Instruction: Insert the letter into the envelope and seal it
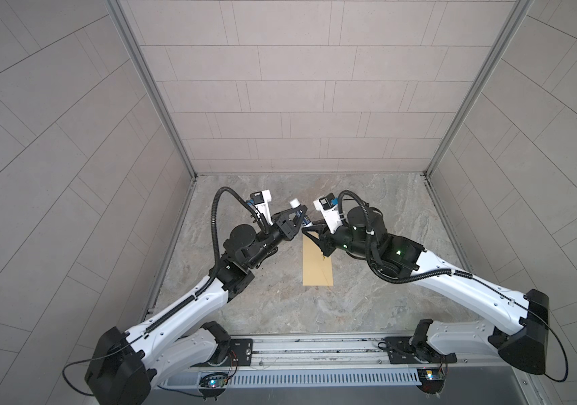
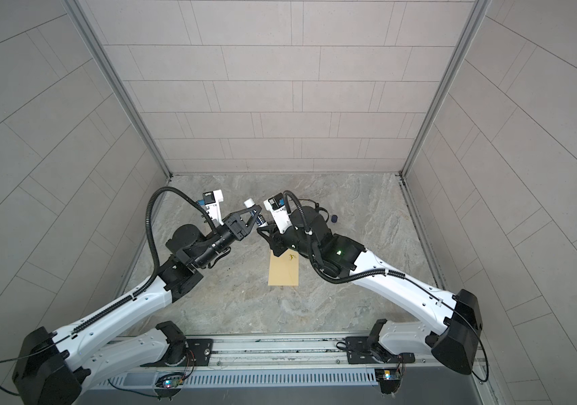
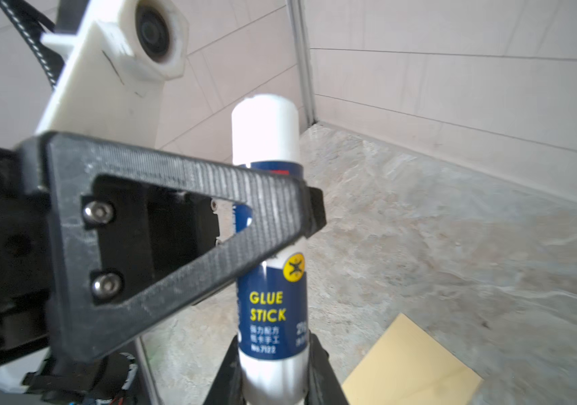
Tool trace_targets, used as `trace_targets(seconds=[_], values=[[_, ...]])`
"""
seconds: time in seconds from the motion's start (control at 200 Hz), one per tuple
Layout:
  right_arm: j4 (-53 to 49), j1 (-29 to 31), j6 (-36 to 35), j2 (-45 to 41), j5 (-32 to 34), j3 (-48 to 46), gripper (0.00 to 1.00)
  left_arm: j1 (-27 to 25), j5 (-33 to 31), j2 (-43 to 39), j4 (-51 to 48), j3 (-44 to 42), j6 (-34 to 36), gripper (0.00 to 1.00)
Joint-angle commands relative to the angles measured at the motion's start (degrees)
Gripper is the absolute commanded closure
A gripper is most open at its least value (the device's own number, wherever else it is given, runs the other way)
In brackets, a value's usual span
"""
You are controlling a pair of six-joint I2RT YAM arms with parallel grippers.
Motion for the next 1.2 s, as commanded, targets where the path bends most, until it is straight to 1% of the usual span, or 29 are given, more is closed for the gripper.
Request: trace_targets(seconds=[0.0,0.045,0.115,0.18,0.22,0.26,0.32,0.39,0.47,0.565,0.625,0.675,0.72,0.801,0.836,0.861,0.926,1.041,1.096,1.196], values=[[-1.61,8.18,-11.03,1.75,28.73,6.09,1.00,0.04,-0.41,0.73,-0.56,-0.15,1.46,1.00],[-0.46,11.35,-15.11,3.49,36.49,7.22,1.00,0.09,-0.50,0.97,-0.56,-0.31,1.34,1.00],[3.11,15.44,-22.13,6.39,46.58,8.18,1.00,0.03,-0.61,1.30,-0.44,-0.39,1.12,1.00],[7.16,18.00,-27.93,8.87,53.49,8.37,1.00,0.02,-0.63,1.36,-0.37,-0.35,0.91,1.00],[10.10,19.07,-31.16,9.92,56.30,7.98,1.00,0.00,-0.65,1.41,-0.36,-0.41,0.81,1.00],[12.51,19.78,-33.71,10.58,57.85,7.30,1.00,-0.05,-0.79,1.36,-0.36,-0.49,0.80,1.00],[14.03,20.20,-35.06,10.91,58.26,6.51,0.98,0.02,-0.75,1.33,-0.28,-0.50,0.71,1.00],[13.87,20.33,-34.72,10.87,57.90,6.15,0.96,0.02,-0.82,1.24,-0.28,-0.50,0.72,1.00],[13.50,20.24,-33.47,9.94,55.82,5.24,0.91,0.00,-0.85,1.15,-0.15,-0.54,0.68,1.00],[10.58,18.63,-27.74,6.84,49.22,3.79,0.83,0.03,-0.65,0.87,-0.02,-0.42,0.76,1.00],[8.13,16.06,-22.96,3.72,40.86,2.20,0.74,0.03,-0.66,0.64,-0.07,-0.47,0.84,1.00],[6.98,12.89,-18.88,0.79,31.70,0.19,0.65,0.08,-0.55,0.29,-0.02,-0.42,1.05,1.00],[6.63,9.21,-15.01,-1.83,20.24,-1.84,0.56,0.12,-0.34,-0.02,-0.02,-0.24,1.30,1.00],[6.97,2.28,-8.33,-5.11,3.03,-4.84,0.43,0.20,0.14,-0.50,-0.05,0.04,1.96,1.00],[7.14,-0.33,-6.75,-6.03,-3.53,-5.75,0.40,0.19,0.42,-0.72,-0.01,0.12,2.33,1.00],[7.13,-1.68,-5.86,-6.56,-7.02,-6.37,0.36,0.24,0.72,-0.87,-0.02,0.15,2.54,1.00],[7.23,-4.36,-4.07,-7.44,-13.89,-7.38,0.32,0.27,1.76,-1.02,0.88,0.15,3.31,1.00],[8.27,-8.64,0.18,-6.95,-24.62,-8.06,0.31,0.34,3.44,-0.87,3.35,0.02,3.41,1.00],[9.92,-9.84,2.20,-6.55,-27.68,-8.72,0.31,0.34,4.16,-0.66,4.34,0.04,3.28,1.00],[12.80,-11.09,4.93,-5.82,-30.63,-9.70,0.32,0.30,4.95,-0.37,5.37,-0.03,2.75,1.00]])
